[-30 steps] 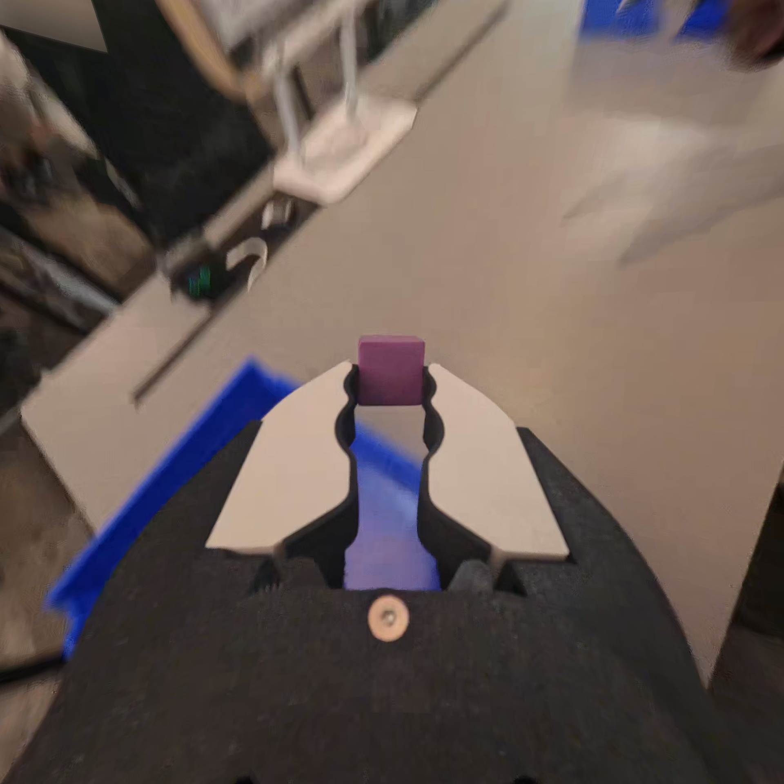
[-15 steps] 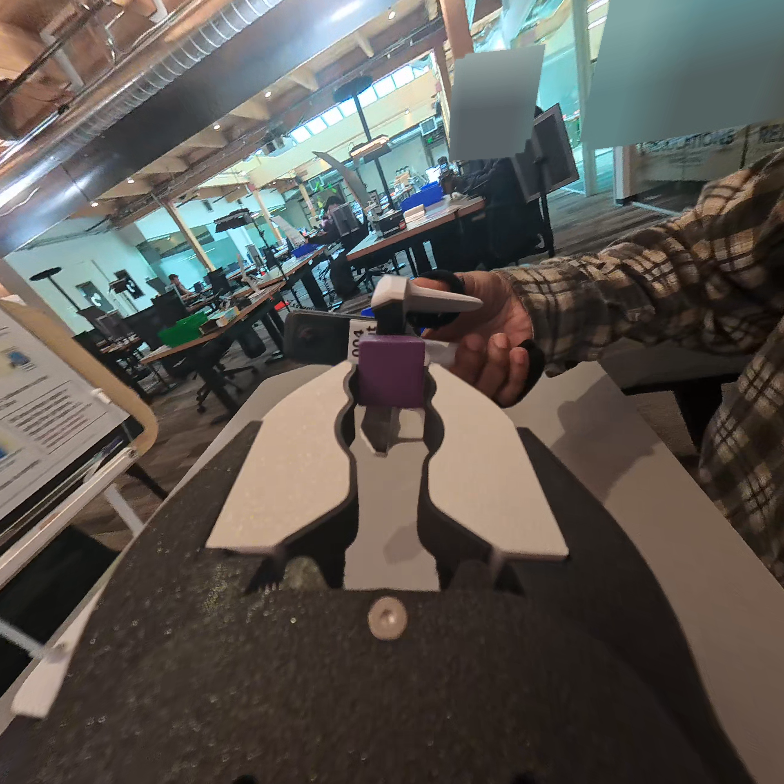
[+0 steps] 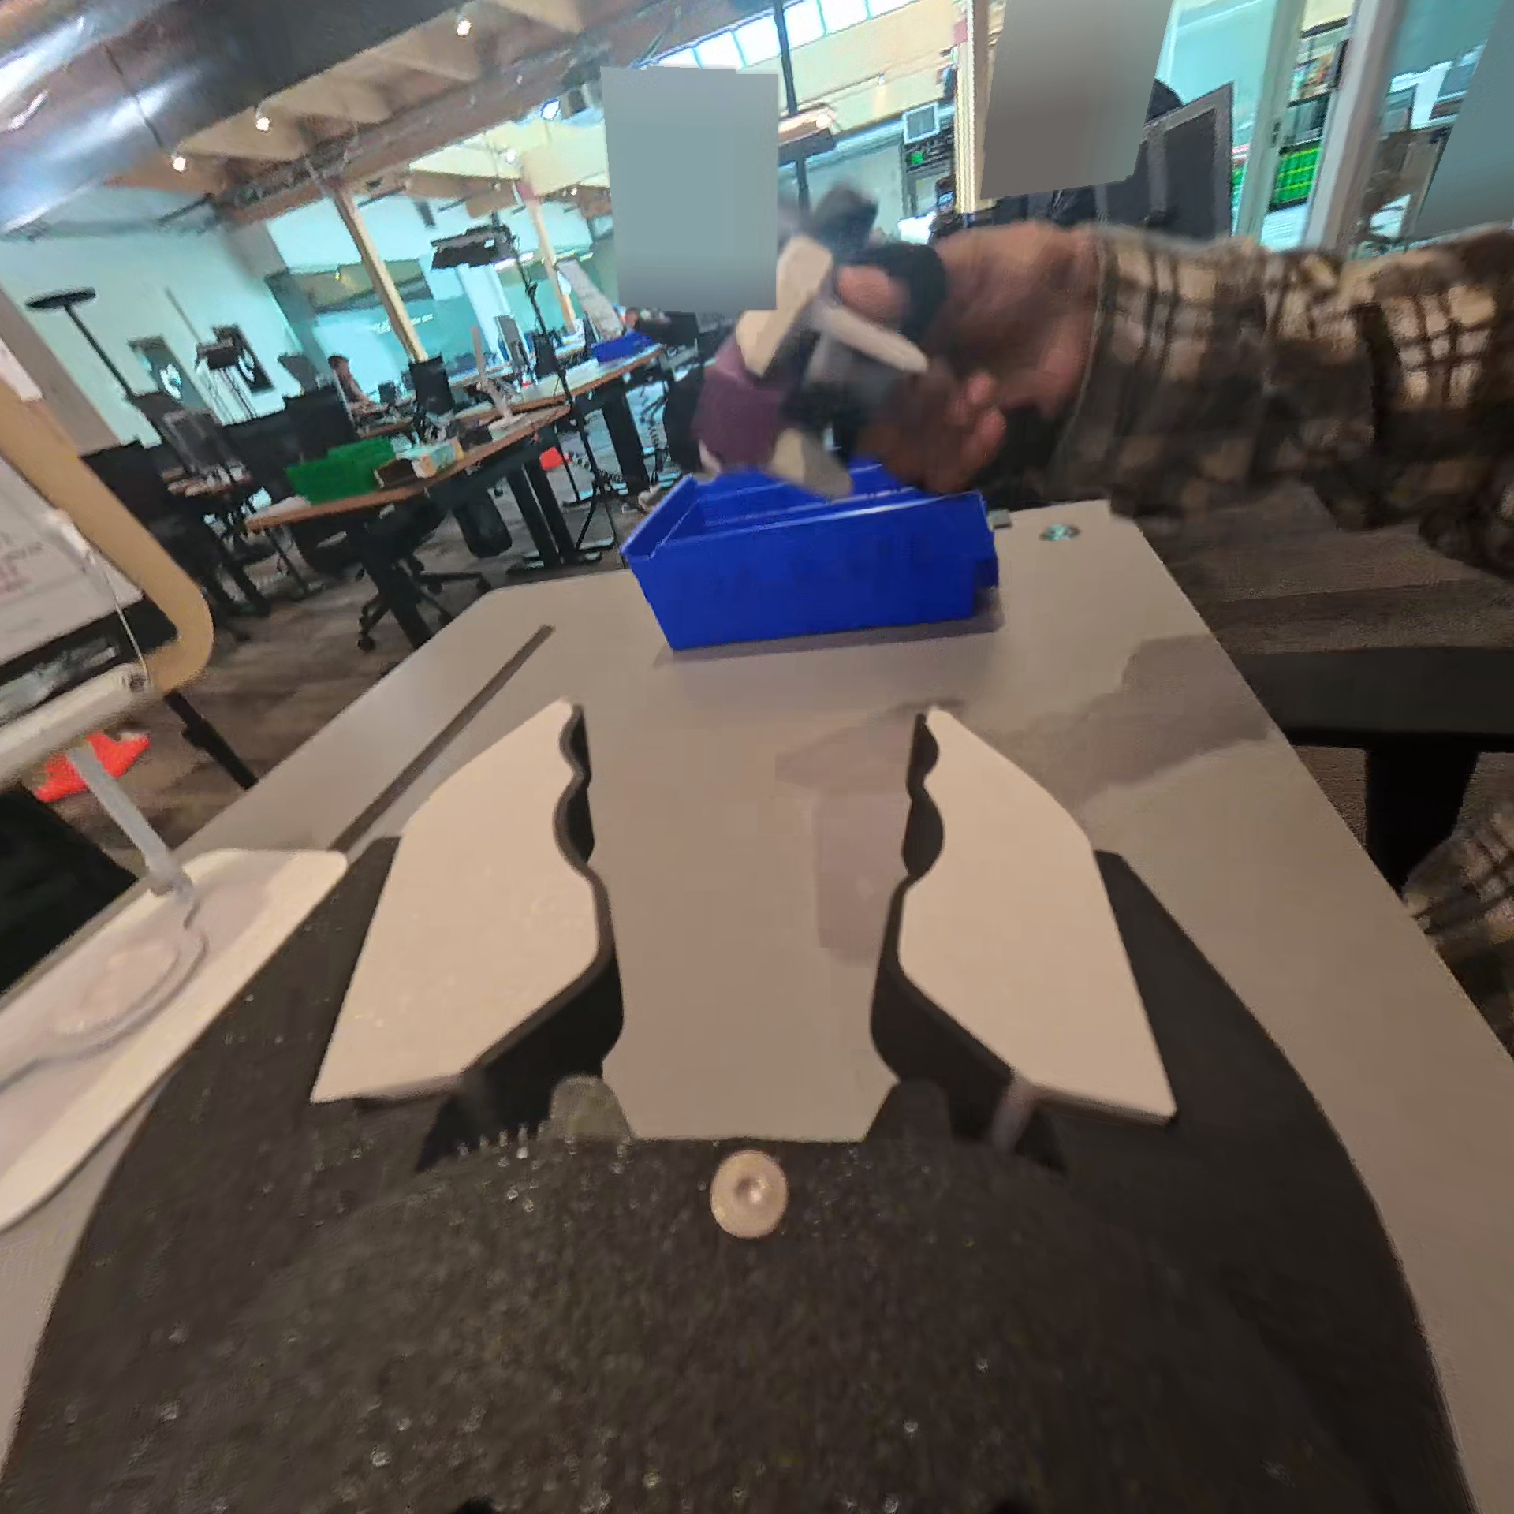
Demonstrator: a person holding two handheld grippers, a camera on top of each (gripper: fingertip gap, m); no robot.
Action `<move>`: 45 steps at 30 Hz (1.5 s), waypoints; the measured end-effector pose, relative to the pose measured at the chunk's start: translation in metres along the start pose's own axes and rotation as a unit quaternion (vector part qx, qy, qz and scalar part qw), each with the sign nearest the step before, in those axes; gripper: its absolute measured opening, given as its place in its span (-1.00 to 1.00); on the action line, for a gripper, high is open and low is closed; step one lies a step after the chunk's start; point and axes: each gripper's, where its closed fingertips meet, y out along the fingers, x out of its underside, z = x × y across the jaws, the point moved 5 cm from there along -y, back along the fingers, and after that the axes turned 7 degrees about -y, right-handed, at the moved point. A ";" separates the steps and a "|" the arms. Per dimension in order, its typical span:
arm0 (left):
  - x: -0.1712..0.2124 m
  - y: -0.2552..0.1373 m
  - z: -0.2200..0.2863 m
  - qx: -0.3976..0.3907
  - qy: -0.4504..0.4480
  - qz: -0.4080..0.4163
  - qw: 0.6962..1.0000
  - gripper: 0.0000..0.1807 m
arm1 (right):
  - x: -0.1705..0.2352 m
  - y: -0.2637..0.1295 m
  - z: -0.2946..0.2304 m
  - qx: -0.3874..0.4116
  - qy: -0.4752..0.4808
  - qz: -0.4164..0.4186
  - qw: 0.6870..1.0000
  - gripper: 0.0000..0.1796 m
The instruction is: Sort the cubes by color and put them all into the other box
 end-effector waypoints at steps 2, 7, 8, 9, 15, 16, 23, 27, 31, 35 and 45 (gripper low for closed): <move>0.014 -0.002 -0.001 -0.003 -0.020 -0.011 1.000 -0.18 | -0.020 -0.073 0.030 0.189 -0.067 -0.019 0.979 -0.69; 0.037 0.005 -0.004 0.003 -0.046 -0.045 0.998 -0.24 | -0.020 -0.239 0.110 0.528 -0.064 -0.139 0.835 -0.68; 0.039 0.006 -0.003 0.006 -0.045 -0.049 0.998 -0.25 | -0.010 -0.254 0.125 0.541 -0.044 -0.164 0.824 -0.68; 0.040 0.008 -0.003 0.006 -0.042 -0.051 0.998 -0.26 | 0.002 -0.263 0.139 0.548 -0.019 -0.188 0.815 -0.68; 0.049 0.011 -0.002 0.010 -0.036 -0.067 0.997 -0.31 | 0.046 -0.280 0.202 0.571 0.042 -0.298 0.764 -0.67; 0.050 0.011 -0.002 0.011 -0.038 -0.068 0.997 -0.32 | 0.048 -0.281 0.209 0.574 0.047 -0.301 0.760 -0.67; 0.055 0.014 -0.001 0.016 -0.043 -0.077 0.996 -0.32 | 0.019 -0.303 0.217 0.670 0.032 -0.293 0.682 -0.27; 0.054 0.013 -0.002 0.012 -0.040 -0.079 0.996 -0.32 | -0.024 -0.294 0.162 0.672 -0.034 -0.223 0.706 -0.26; 0.050 0.010 -0.003 0.006 -0.044 -0.074 0.996 -0.31 | -0.057 -0.257 0.082 0.615 -0.123 -0.118 0.770 -0.30; 0.036 -0.001 -0.009 -0.035 -0.033 -0.078 0.996 -0.31 | -0.050 -0.198 0.018 0.526 -0.209 -0.039 0.823 -0.33; -0.030 -0.202 -0.037 -0.254 -0.018 -0.170 0.952 -0.33 | 0.074 -0.021 0.016 0.235 -0.267 -0.021 0.934 -0.32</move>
